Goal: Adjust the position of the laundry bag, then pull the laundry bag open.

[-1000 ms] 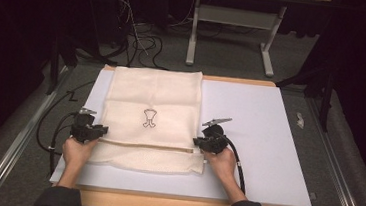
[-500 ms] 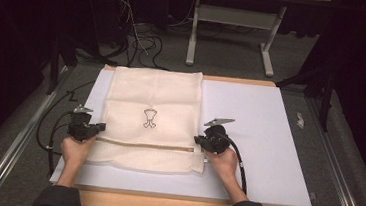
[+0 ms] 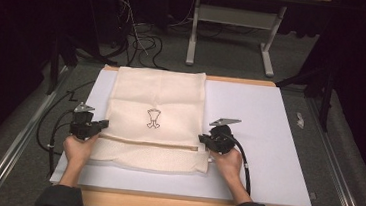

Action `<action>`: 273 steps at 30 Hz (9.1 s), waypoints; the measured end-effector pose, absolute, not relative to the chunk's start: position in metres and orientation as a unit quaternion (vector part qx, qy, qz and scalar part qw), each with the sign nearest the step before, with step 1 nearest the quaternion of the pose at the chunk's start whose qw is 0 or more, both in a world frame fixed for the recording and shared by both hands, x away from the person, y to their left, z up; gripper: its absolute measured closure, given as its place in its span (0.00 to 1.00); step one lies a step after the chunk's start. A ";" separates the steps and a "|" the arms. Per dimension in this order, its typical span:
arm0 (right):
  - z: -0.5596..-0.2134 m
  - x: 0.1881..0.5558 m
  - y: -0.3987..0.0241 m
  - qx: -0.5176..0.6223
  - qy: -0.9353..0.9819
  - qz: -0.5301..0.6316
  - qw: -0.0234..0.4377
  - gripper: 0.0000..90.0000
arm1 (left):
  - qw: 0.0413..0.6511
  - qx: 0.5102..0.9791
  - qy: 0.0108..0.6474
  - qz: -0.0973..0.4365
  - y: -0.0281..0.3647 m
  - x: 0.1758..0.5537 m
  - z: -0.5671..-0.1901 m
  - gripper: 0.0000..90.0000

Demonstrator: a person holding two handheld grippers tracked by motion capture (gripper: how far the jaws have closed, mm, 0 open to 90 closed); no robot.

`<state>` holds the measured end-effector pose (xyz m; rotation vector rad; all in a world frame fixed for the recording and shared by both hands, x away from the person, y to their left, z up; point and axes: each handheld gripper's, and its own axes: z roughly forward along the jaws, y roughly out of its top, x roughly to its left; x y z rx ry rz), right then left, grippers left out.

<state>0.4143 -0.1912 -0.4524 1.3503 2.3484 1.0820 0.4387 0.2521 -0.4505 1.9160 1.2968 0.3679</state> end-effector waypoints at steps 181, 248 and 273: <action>-0.448 0.358 -0.312 0.496 0.738 0.430 0.156 0.97 | 0.432 0.857 0.277 0.052 -0.049 0.380 -0.449 0.65; -0.443 0.359 -0.296 0.473 0.748 0.443 0.146 0.97 | 0.468 0.849 0.242 -0.024 -0.107 0.377 -0.461 0.88; -0.448 0.358 -0.302 0.475 0.753 0.428 0.155 0.97 | 0.458 0.859 0.228 -0.008 -0.102 0.375 -0.458 0.97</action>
